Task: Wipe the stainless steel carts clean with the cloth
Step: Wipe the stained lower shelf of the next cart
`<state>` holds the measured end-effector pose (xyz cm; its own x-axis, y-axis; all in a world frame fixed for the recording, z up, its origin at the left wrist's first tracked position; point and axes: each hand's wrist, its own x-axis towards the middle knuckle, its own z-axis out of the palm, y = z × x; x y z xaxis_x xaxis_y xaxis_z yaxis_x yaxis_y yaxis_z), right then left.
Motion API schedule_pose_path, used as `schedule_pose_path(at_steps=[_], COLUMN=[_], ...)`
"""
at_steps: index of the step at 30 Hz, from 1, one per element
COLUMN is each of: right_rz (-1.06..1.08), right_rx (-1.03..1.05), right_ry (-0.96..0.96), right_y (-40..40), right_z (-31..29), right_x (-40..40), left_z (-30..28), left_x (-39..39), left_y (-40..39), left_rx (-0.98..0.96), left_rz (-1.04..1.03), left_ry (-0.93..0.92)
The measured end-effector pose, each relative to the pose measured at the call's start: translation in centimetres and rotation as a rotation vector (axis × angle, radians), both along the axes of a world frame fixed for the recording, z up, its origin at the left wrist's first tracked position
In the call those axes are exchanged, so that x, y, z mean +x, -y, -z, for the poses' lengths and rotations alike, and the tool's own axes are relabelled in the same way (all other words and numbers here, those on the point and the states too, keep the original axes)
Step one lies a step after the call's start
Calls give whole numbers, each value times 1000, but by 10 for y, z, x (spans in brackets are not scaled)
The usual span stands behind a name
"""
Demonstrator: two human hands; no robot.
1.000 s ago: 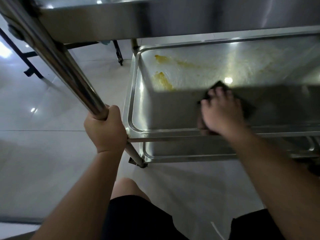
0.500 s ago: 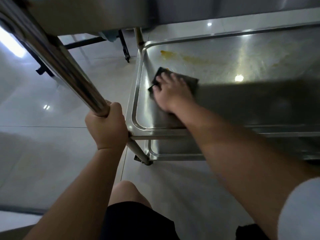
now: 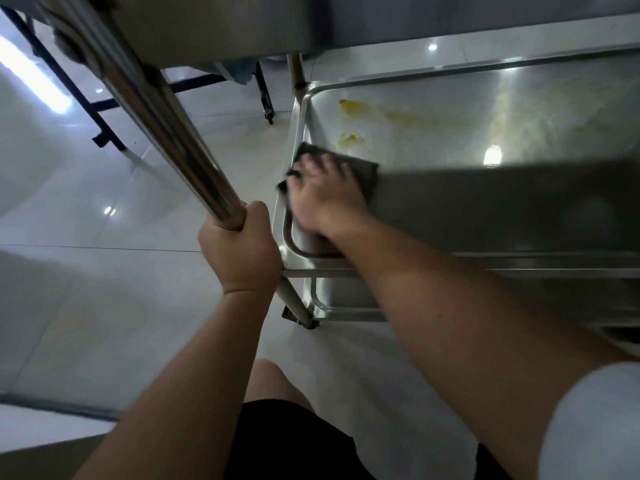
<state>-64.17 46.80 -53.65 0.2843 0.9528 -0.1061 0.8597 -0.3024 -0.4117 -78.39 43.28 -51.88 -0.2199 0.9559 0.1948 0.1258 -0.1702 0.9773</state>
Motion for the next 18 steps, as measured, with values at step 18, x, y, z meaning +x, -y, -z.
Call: schedule_pose_path(at_steps=[18], right_rz=[24], right_rx=[-24], right_ry=[101], right_y=[163], right_z=[12], right_x=[110], left_z=[-10], left_x=[1], left_y=[10], left_rx=[-72], left_rz=[-9], left_ry=[-37])
